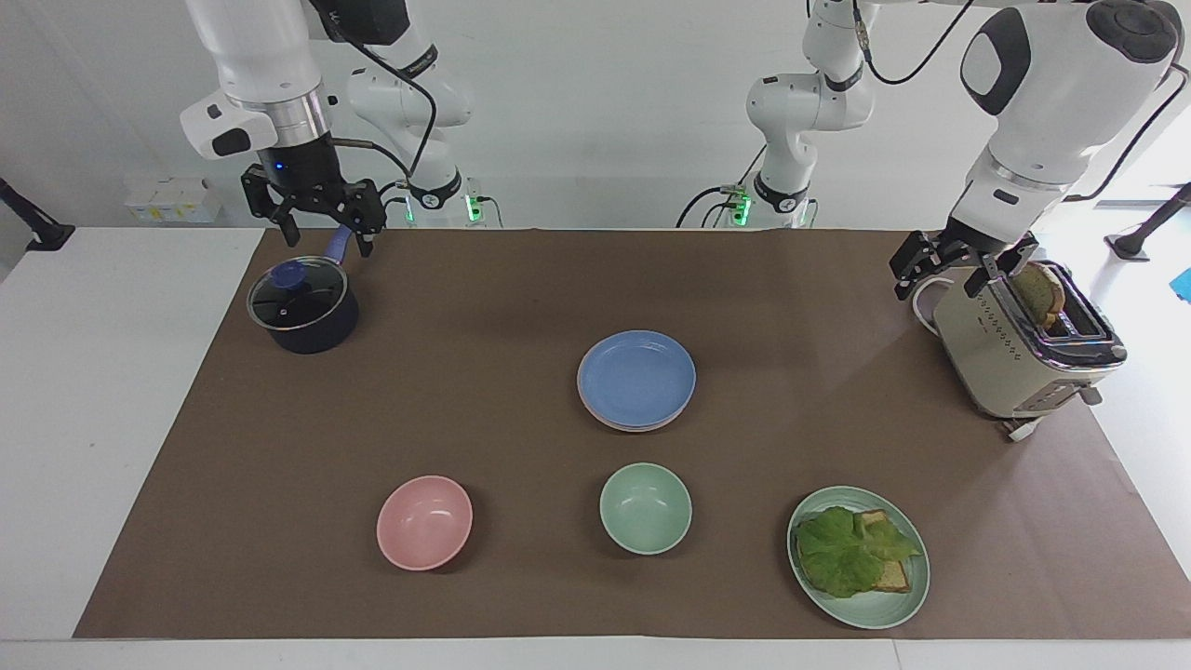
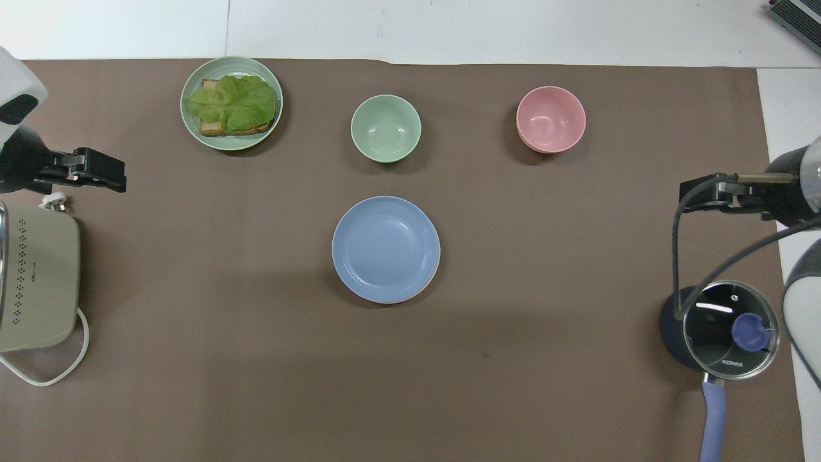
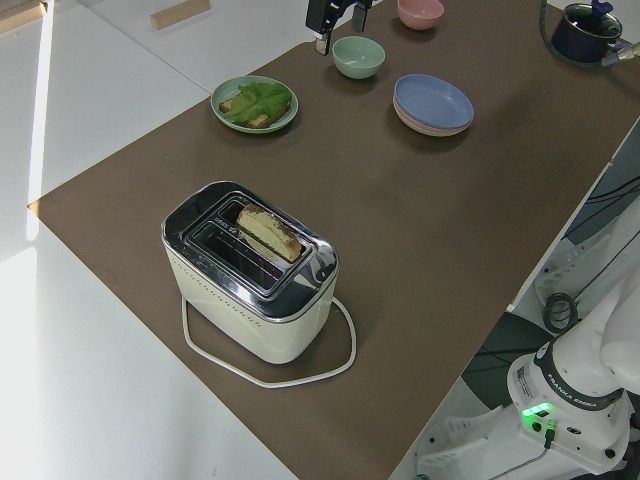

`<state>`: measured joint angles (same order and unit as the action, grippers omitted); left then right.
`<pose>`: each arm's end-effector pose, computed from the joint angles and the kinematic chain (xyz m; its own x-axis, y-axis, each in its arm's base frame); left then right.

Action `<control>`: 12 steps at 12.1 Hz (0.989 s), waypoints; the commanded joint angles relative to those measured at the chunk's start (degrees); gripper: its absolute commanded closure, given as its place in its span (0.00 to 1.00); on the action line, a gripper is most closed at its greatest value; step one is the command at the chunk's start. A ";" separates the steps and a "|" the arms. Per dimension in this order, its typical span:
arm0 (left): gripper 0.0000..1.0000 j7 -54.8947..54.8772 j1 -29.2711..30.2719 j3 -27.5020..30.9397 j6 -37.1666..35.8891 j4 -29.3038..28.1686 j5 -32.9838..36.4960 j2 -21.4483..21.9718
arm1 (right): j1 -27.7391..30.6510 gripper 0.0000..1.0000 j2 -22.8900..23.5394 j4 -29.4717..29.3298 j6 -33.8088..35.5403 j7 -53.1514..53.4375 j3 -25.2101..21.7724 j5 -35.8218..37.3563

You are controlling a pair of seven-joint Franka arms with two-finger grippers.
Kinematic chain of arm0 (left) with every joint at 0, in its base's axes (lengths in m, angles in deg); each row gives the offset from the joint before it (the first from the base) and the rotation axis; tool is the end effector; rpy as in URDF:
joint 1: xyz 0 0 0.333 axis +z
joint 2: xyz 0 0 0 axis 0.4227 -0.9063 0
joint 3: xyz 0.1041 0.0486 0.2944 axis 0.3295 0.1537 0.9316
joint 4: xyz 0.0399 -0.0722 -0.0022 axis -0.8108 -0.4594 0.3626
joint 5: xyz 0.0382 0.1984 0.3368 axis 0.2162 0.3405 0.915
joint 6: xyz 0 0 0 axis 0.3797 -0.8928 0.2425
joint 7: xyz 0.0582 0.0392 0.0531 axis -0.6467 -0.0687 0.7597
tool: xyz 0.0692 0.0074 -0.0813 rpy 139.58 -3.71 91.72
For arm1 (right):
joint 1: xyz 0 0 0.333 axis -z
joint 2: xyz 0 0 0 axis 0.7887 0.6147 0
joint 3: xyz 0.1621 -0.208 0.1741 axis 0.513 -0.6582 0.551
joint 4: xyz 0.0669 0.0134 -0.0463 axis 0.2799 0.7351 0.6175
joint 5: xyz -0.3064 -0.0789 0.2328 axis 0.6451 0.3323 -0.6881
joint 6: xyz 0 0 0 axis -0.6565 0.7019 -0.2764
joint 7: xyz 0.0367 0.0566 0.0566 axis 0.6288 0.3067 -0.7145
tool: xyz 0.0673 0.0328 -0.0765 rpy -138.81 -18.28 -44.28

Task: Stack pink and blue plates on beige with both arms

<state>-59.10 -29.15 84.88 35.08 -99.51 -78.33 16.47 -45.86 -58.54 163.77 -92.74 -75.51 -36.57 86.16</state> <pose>0.5834 -0.0498 0.6062 0.9993 -0.0311 0.0209 -0.0309 -0.9995 -0.0098 0.5439 0.0389 0.6505 0.9917 -0.1058 0.0730 -0.1122 -0.9897 0.0893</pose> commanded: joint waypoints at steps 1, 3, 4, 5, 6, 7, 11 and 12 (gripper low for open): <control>0.00 -0.39 0.63 -0.50 -0.49 -0.26 0.69 0.28 | 1.43 0.00 0.68 -0.95 3.06 -3.13 -0.26 -0.43; 0.00 -0.39 0.63 -0.50 -0.49 -0.26 0.78 0.28 | 2.93 0.00 -2.85 4.51 0.80 -6.03 -0.61 -5.26; 0.00 -0.39 0.63 -0.50 -0.49 -0.26 0.78 0.28 | 3.02 0.00 -2.77 4.44 0.26 -6.03 -0.70 -5.36; 0.00 -0.39 0.63 -0.50 -0.49 -0.26 0.78 0.28 | 3.10 0.00 -2.59 4.18 0.17 -6.03 -0.70 -5.54; 0.00 -0.39 0.63 -0.50 -0.49 -0.26 0.70 0.28 | 3.10 0.00 -2.07 3.48 0.26 -6.03 -0.70 -5.54; 0.00 -0.39 0.63 -0.50 -0.49 -0.26 0.78 0.28 | 3.02 0.00 -0.58 1.12 1.48 -5.95 -0.52 -5.37; 0.00 -0.39 0.63 -0.50 -0.49 -0.26 0.69 0.28 | 3.02 0.00 -0.57 1.10 2.10 -5.68 -0.70 -5.45; 0.00 -0.39 0.63 -0.50 -0.49 -0.26 0.69 0.28 | 2.93 0.00 -0.66 1.10 2.10 -5.59 -0.70 -5.36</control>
<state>-59.10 -29.15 84.87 35.08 -99.51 -78.33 16.47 -43.66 -59.22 165.34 -91.13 -80.05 -37.52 81.78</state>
